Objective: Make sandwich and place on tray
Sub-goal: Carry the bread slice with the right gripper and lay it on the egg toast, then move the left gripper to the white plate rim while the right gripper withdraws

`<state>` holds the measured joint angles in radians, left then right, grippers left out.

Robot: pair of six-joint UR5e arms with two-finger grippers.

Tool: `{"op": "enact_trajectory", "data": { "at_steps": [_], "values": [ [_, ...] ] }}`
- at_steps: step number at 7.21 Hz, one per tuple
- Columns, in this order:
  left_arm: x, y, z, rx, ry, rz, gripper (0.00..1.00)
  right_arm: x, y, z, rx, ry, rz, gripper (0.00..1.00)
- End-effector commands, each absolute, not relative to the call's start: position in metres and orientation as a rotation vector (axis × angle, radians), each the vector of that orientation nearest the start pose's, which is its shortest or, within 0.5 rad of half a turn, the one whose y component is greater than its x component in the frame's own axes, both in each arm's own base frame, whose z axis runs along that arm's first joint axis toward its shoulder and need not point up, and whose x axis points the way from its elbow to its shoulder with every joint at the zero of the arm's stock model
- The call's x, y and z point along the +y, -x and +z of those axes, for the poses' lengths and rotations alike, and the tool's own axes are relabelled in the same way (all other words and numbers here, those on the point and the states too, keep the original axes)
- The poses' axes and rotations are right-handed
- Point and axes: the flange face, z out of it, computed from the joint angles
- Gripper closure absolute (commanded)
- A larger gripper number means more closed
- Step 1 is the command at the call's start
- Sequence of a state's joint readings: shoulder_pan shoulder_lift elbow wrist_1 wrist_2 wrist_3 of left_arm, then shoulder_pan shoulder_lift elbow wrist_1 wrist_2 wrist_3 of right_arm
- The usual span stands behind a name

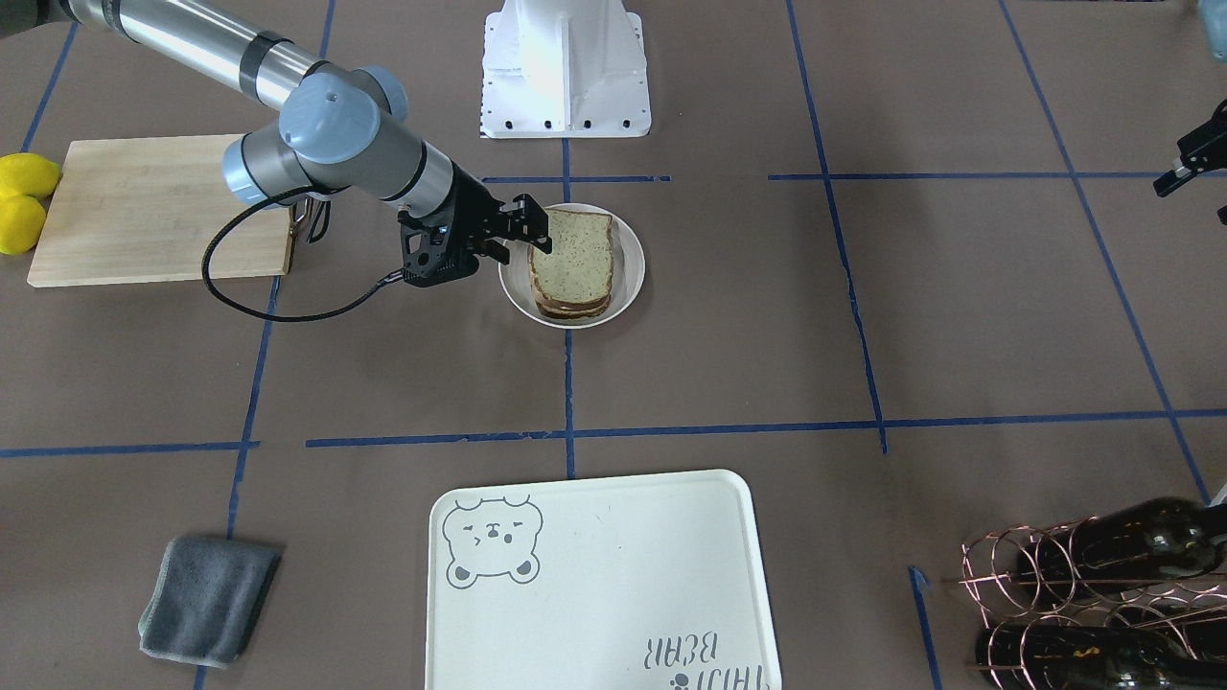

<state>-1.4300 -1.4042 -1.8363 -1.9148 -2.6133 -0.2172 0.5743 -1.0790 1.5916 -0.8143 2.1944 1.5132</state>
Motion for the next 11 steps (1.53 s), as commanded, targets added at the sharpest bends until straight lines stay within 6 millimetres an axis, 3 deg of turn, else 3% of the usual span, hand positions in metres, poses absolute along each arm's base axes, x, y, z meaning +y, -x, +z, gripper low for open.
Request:
{"op": "enact_trajectory", "data": {
  "at_steps": [1,2,3,4,6,8,10,11],
  "values": [
    [-0.421,-0.09,0.508,1.197,-0.162,0.096,0.0,-0.468,0.422,0.29,-1.334,0.153,0.092,0.0],
    [-0.426,-0.126,0.483,1.242,-0.052,-0.03,0.0,-0.482,0.38,0.315,-1.318,0.159,0.146,0.0],
    [-0.438,-0.181,0.434,1.272,0.012,-0.075,0.0,-0.493,0.347,0.354,-1.278,0.155,0.212,0.0],
    [-0.437,-0.238,0.4,1.276,0.019,-0.084,0.0,-0.5,0.318,0.383,-1.25,0.122,0.232,0.0],
    [-0.411,-0.352,0.341,1.293,0.076,-0.137,0.06,-0.502,0.265,0.437,-1.201,0.058,0.211,0.0],
    [-0.389,-0.446,0.296,1.164,0.119,-0.212,0.13,-0.499,0.233,0.477,-1.157,0.015,0.189,0.0],
    [-0.38,-0.504,0.271,1.068,0.082,-0.234,0.19,-0.495,0.221,0.49,-1.142,0.007,0.192,0.0],
    [-0.38,-0.513,0.276,1.05,0.075,-0.239,0.26,-0.494,0.221,0.493,-1.138,0.01,0.196,0.0]
  ]
}}
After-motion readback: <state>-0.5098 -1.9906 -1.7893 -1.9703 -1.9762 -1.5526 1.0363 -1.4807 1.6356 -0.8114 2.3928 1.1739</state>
